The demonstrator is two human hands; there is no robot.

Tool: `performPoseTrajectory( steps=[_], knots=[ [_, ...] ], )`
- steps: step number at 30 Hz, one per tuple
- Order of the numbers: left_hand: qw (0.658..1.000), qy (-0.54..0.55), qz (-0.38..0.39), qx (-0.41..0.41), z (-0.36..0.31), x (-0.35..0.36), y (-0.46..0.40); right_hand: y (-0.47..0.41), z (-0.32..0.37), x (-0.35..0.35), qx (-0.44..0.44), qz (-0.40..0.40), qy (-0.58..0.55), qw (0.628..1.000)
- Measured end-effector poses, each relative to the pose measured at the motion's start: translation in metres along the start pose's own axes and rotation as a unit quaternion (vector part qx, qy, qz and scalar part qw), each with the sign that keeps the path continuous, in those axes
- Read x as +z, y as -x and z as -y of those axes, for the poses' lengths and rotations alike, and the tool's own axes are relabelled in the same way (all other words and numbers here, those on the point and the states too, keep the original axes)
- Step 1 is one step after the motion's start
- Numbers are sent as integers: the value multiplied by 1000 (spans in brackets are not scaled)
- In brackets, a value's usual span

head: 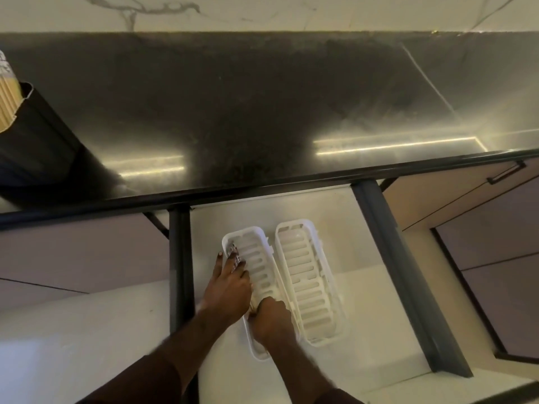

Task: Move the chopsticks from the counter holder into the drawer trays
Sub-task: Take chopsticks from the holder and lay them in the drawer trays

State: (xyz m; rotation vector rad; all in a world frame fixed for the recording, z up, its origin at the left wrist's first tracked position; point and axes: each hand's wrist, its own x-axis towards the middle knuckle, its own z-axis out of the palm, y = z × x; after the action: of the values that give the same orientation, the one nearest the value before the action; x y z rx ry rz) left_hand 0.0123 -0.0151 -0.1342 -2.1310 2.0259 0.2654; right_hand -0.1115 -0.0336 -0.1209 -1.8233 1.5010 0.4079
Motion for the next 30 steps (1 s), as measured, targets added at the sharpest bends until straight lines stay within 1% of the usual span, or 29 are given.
performPoseTrajectory(
  steps=[2, 4, 8, 9, 11, 13, 15, 17, 20, 23, 25, 27, 30],
  knots=[
    [1000, 0, 8, 15, 0, -4, -1, 4, -5, -1, -20, -23, 33, 999],
    [1000, 7, -13, 24, -1, -10, 0, 9, -9, 0, -38, -33, 43, 998],
    [999, 21, 4, 40, 0, -15, 1, 17, -7, -10, -56, -21, 26, 998],
    [998, 38, 2, 46, 2, -17, 2, 18, -5, -16, -61, -25, 19, 998],
    [997, 60, -30, 38, 7, -28, 3, 22, 5, -37, -81, -48, 1, 996],
    [992, 103, -69, 13, 12, -58, 5, 29, 23, -68, -114, -89, -16, 989],
    [971, 194, -139, -11, 21, -102, 5, 39, 52, -103, -147, -139, -39, 979],
    [937, 271, -217, -37, 41, -152, 8, 51, 87, -137, -181, -198, -67, 961],
    [893, 331, -294, -81, 82, -221, 18, 74, 146, -178, -241, -278, -106, 924],
    [852, 358, -367, -102, 137, -271, 40, 98, 213, -203, -296, -342, -127, 883],
    [820, 377, -418, -103, 176, -287, 55, 112, 256, -207, -326, -362, -140, 862],
    [795, 402, -441, -105, 220, -293, 72, 121, 301, -199, -351, -370, -141, 848],
    [777, 418, -455, -122, 286, -290, 94, 125, 364, -171, -363, -359, -154, 846]
  ],
)
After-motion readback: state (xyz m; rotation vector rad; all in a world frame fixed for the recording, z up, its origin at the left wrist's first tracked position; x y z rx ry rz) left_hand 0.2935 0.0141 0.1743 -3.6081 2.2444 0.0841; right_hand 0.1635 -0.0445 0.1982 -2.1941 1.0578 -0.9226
